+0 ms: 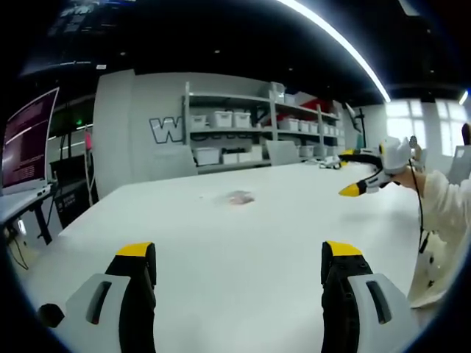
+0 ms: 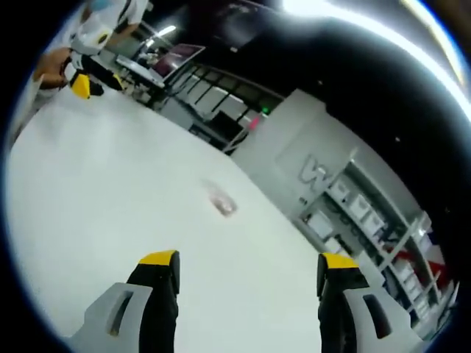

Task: Open the resealable bag by pulling the two sides of the seal apart until the entire bag opening is separated and visibly accessible.

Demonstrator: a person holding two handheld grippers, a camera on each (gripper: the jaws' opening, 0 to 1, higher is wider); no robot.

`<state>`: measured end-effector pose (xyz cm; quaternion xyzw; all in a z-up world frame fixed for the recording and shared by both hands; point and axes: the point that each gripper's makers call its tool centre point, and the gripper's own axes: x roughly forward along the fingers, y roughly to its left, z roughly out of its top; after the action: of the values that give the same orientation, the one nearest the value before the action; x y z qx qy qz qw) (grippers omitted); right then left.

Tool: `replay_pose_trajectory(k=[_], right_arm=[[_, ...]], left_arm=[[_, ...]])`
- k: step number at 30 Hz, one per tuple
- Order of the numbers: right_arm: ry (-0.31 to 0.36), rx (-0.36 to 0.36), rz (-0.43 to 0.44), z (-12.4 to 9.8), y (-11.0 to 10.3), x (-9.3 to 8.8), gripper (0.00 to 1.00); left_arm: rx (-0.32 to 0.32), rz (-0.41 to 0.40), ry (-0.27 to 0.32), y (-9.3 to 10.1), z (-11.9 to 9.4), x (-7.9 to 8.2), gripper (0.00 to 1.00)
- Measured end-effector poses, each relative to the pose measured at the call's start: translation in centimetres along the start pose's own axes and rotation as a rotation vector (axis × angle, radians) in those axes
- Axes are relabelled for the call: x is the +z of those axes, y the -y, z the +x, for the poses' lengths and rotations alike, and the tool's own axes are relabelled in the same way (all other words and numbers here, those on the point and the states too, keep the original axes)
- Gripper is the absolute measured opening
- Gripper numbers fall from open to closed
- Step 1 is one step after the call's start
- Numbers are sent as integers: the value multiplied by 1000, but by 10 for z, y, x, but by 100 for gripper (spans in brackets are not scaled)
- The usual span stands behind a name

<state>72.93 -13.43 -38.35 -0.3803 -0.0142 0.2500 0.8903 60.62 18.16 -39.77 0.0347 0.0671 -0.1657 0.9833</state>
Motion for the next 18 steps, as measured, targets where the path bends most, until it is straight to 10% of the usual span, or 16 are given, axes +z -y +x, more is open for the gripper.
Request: replay_pose_trajectory(k=[18], right_arm=[[17,31,-19,17,-11,5,75]], left_arm=[[-4,-2,-2,1,1,-2,93]])
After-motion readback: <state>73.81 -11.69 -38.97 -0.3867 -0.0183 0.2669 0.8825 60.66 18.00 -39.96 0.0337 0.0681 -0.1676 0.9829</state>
